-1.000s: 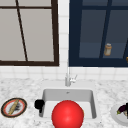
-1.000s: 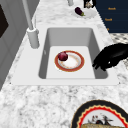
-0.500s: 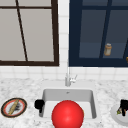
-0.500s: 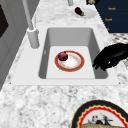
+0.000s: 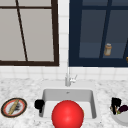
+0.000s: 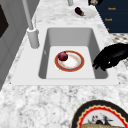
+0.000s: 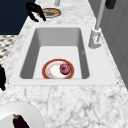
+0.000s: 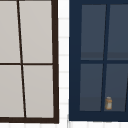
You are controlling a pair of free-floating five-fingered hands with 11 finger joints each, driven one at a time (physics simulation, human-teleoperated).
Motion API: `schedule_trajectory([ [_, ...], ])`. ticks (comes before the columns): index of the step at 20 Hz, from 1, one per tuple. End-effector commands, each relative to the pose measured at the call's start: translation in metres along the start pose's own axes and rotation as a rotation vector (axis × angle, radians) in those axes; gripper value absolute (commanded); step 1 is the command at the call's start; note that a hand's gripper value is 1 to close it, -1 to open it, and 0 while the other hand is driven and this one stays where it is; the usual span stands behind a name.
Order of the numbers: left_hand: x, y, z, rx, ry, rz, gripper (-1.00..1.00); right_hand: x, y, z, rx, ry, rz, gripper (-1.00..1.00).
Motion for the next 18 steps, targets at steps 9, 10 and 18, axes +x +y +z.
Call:
schedule_trajectory([
  [9, 0.000, 0.000, 0.000, 0.000, 0.000, 0.000, 0.00, 0.094, 0.000, 0.020, 0.014, 0.008, 0.016, 1.00],
  [10, 0.000, 0.000, 0.000, 0.000, 0.000, 0.000, 0.00, 0.102, 0.000, 0.021, 0.013, 0.008, 0.017, 1.00],
  [18, 0.000, 0.000, 0.000, 0.000, 0.000, 0.000, 0.00, 0.169, -0.002, 0.028, 0.012, 0.008, 0.016, 1.00],
])
